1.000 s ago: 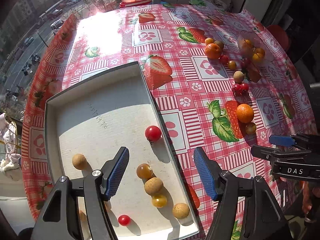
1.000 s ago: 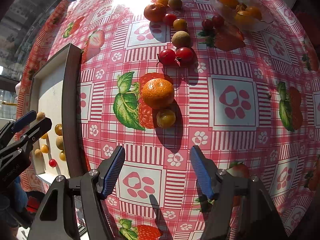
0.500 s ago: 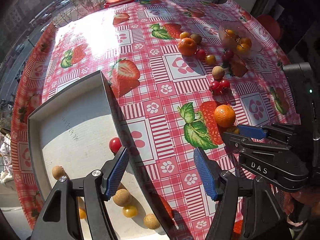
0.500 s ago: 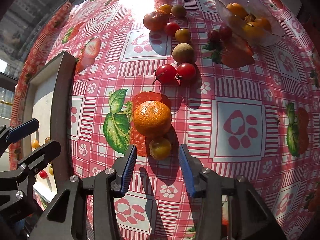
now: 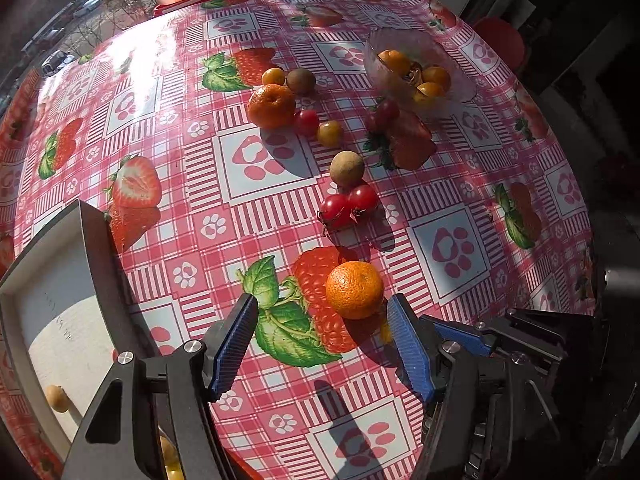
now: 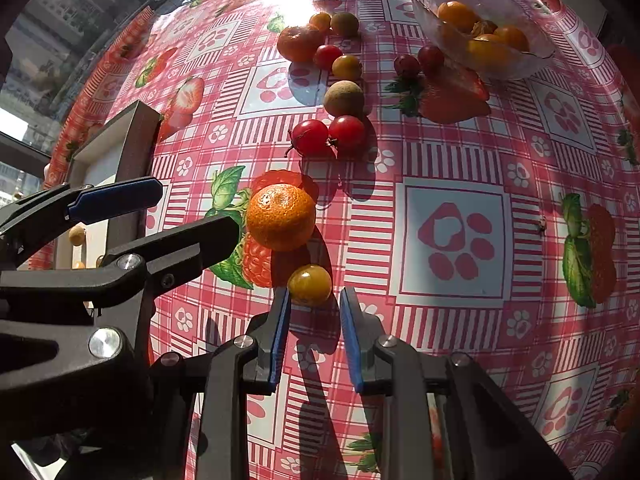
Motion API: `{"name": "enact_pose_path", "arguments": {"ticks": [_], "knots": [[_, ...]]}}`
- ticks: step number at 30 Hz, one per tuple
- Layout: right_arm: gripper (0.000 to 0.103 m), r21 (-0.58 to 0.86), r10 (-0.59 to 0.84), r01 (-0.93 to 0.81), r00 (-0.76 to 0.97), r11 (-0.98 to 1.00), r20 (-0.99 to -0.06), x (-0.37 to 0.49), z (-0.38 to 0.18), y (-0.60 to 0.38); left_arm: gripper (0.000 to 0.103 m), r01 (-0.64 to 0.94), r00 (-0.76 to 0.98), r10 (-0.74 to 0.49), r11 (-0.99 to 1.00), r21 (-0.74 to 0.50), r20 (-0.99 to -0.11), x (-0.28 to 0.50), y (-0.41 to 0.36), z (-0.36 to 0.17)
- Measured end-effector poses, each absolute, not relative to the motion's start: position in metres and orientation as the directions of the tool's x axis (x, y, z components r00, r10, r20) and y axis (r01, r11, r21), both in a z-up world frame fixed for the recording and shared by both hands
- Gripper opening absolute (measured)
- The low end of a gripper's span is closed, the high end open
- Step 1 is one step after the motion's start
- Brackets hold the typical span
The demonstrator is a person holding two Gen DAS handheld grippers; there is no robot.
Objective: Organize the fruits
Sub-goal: 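Move both open grippers back to the fruit cluster, then grasp the mandarin orange with the left gripper while the right grasps a yellow cherry tomato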
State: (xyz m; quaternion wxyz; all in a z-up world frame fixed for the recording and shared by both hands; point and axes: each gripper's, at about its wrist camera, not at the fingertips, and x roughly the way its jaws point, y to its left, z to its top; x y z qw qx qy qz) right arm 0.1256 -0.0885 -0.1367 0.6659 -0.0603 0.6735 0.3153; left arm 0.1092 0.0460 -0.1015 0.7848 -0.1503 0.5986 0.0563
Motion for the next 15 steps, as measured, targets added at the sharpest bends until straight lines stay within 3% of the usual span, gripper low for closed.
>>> {"name": "enact_pose_path", "arguments": {"ticks": [10, 14, 15], "knots": [[0.027, 0.419, 0.414, -0.469, -0.119, 0.778, -0.902, 0.124, -0.143, -0.097, 0.067, -0.235, 0.199, -0.088, 0.963, -0.135, -0.976, 0.133, 0.031, -0.132], [0.026, 0.425, 0.423, -0.468, -0.116, 0.775, -0.899, 0.129, -0.143, -0.092, 0.038, -0.216, 0.193, -0.071, 0.970, -0.113, -0.979, 0.134, 0.024, -0.135], [0.022, 0.427, 0.424, -0.466, -0.117, 0.775, -0.898, 0.129, -0.143, -0.091, 0.038, -0.212, 0.196, -0.071, 0.971, -0.113, -0.978, 0.133, 0.024, -0.134]]}}
